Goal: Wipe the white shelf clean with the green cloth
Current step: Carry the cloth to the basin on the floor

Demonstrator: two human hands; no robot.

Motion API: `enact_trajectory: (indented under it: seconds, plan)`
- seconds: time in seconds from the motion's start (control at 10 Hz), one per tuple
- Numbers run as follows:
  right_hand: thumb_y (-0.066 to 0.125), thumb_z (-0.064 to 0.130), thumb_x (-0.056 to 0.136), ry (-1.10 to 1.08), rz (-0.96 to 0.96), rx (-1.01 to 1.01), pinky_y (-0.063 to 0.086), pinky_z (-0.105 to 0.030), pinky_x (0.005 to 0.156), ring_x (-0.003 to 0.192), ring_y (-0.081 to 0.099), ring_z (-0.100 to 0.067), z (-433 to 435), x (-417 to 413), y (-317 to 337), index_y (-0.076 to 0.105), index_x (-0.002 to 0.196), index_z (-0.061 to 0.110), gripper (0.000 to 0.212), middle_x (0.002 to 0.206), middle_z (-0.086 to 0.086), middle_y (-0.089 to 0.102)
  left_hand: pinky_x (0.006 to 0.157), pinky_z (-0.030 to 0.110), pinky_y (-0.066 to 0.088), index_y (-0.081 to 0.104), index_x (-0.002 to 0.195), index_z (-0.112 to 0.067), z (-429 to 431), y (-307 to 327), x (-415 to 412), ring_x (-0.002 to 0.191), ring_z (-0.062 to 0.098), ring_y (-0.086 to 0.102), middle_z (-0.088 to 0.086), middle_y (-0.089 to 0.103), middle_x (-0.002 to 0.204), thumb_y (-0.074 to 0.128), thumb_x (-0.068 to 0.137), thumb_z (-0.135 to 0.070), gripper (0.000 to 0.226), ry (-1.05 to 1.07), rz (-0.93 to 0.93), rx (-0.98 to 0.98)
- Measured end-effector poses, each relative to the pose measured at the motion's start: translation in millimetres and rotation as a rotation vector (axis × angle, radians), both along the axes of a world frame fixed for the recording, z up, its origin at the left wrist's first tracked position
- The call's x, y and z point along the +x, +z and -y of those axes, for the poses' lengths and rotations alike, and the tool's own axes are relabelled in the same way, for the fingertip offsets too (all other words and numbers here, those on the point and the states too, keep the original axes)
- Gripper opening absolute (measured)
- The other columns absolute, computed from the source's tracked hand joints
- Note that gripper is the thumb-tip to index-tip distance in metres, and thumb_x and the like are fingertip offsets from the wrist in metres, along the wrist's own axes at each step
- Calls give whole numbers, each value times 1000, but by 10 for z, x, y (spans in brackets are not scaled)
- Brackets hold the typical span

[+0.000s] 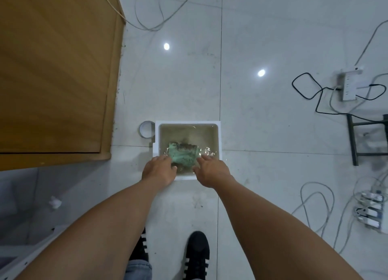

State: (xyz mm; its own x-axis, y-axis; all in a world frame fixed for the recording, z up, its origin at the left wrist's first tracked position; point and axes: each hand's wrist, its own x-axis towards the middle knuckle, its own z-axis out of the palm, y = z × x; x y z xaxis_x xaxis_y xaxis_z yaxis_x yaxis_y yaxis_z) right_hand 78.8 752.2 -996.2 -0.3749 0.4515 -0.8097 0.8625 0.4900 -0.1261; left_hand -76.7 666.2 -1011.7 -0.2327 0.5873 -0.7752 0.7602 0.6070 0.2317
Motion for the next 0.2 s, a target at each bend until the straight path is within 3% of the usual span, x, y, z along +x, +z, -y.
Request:
enact_trajectory:
  seconds: [0.2]
  plan:
    - [26, 44, 104, -19, -37, 9, 28, -42, 114, 146, 28, -26, -150, -117, 545, 33, 151, 12, 57, 161, -5, 27, 117, 42, 36, 51, 144, -17, -187, 483, -1, 141, 28, 44, 5, 52, 150, 41, 110, -41, 43, -144, -85, 20]
